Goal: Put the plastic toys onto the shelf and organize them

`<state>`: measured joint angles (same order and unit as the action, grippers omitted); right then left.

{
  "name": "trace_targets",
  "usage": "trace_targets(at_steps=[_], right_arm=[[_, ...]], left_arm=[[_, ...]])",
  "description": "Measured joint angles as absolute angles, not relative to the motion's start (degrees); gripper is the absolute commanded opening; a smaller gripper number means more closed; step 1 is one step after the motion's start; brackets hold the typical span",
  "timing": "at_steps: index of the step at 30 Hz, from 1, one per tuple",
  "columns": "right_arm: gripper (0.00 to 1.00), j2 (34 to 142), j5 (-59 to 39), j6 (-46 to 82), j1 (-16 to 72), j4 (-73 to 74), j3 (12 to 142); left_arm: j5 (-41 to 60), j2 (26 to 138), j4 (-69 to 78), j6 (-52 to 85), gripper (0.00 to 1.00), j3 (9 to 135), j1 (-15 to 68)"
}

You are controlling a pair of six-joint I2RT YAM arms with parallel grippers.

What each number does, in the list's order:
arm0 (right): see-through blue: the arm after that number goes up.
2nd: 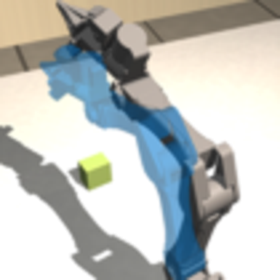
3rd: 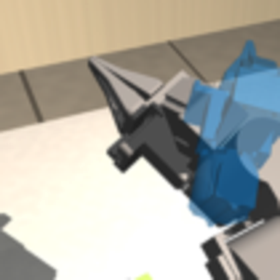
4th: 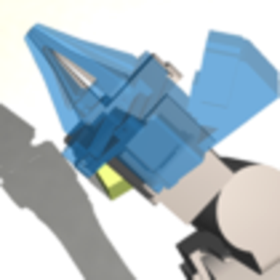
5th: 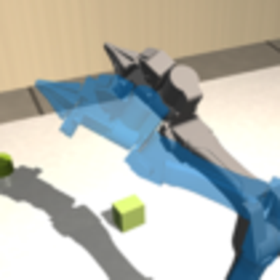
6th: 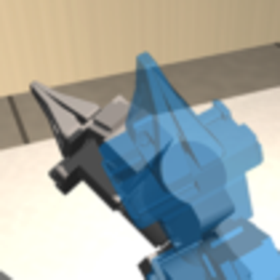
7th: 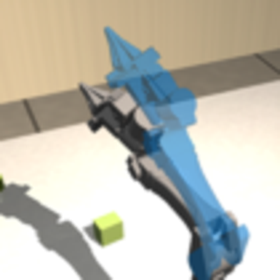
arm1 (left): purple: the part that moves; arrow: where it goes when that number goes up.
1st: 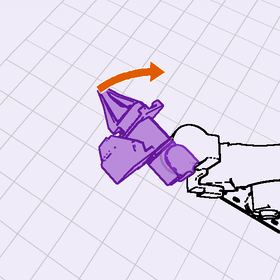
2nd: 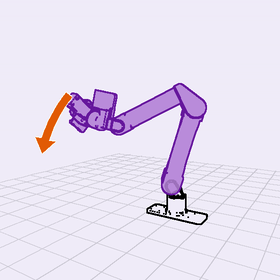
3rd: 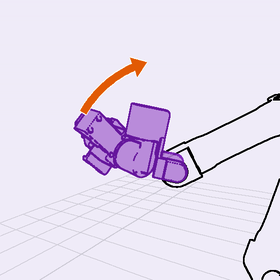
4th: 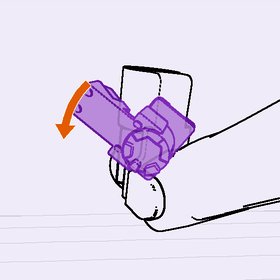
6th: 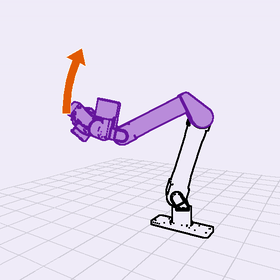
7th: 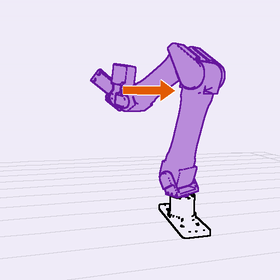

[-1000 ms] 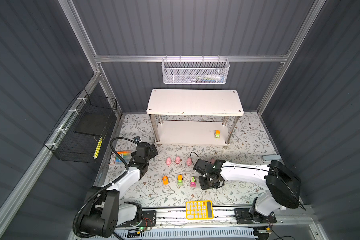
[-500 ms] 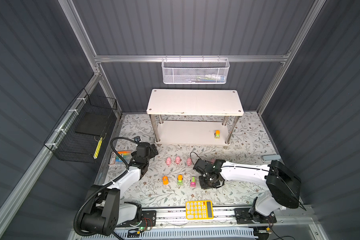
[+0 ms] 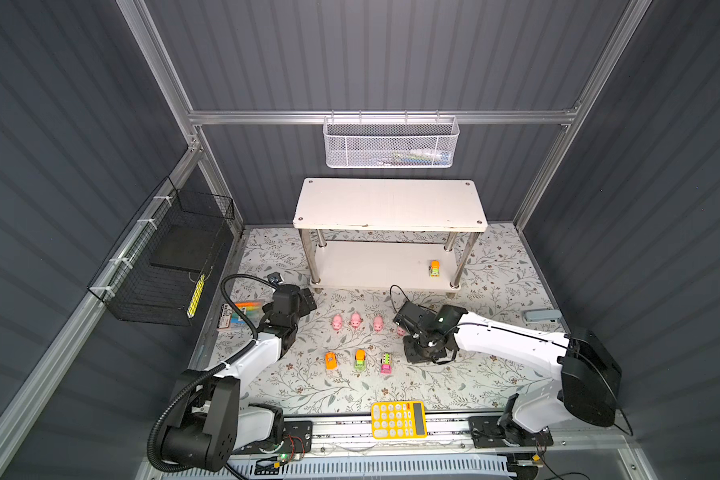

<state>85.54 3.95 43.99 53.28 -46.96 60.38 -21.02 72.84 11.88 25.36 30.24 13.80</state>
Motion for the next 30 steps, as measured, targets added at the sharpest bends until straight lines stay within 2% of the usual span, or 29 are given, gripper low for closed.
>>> trace_targets(at_steps=[13, 30], right_arm=[[0.28, 90.5, 7.9, 34.0, 41.6, -46.9, 77.6], [0.29, 103.4, 9.3, 27.2, 33.1, -39.4, 87.0]], left_arm=[[-21.0, 72.9, 12.1, 25.4, 1.00, 29.3, 13.8], [-21.0, 72.9, 12.1, 25.4, 1.00, 29.3, 13.8]])
